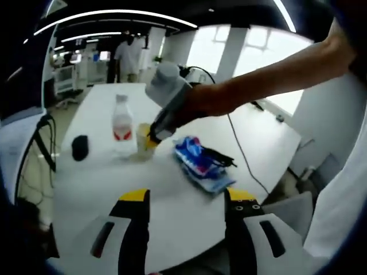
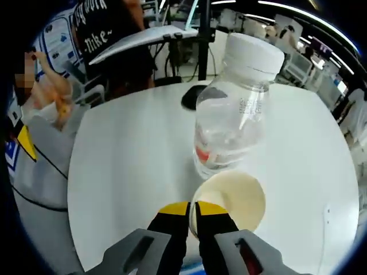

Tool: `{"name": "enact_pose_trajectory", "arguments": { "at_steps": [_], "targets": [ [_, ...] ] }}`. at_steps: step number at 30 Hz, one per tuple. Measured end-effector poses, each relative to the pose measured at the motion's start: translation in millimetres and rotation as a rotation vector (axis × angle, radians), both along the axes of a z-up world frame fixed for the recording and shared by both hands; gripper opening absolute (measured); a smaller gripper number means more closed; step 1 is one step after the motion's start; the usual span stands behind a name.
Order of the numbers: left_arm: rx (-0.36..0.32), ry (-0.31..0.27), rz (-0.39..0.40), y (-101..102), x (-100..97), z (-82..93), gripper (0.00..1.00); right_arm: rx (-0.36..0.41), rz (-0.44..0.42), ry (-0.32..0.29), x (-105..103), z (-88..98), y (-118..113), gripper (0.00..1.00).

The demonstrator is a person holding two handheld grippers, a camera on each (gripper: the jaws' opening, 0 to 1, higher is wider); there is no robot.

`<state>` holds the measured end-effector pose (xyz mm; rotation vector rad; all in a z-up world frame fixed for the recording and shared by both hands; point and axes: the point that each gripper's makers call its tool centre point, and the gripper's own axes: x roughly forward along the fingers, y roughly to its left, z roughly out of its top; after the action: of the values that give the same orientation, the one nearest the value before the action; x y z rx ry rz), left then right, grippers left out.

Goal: Arrange the tabletop items into an orderly group along one side of the table until the central work area is clear of visible clutter.

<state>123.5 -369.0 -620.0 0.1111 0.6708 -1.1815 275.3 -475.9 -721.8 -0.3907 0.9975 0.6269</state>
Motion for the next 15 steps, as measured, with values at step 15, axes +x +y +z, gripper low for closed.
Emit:
{"name": "enact_pose_trajectory", "arguments": {
  "at_steps": [15],
  "targets": [
    [0.009,-0.006,-0.006,-3.0,-0.4,0.8,0.51,0.0,-0.039,-0.023,2.6,0.2,-15.9,0.11]
  ]
}}
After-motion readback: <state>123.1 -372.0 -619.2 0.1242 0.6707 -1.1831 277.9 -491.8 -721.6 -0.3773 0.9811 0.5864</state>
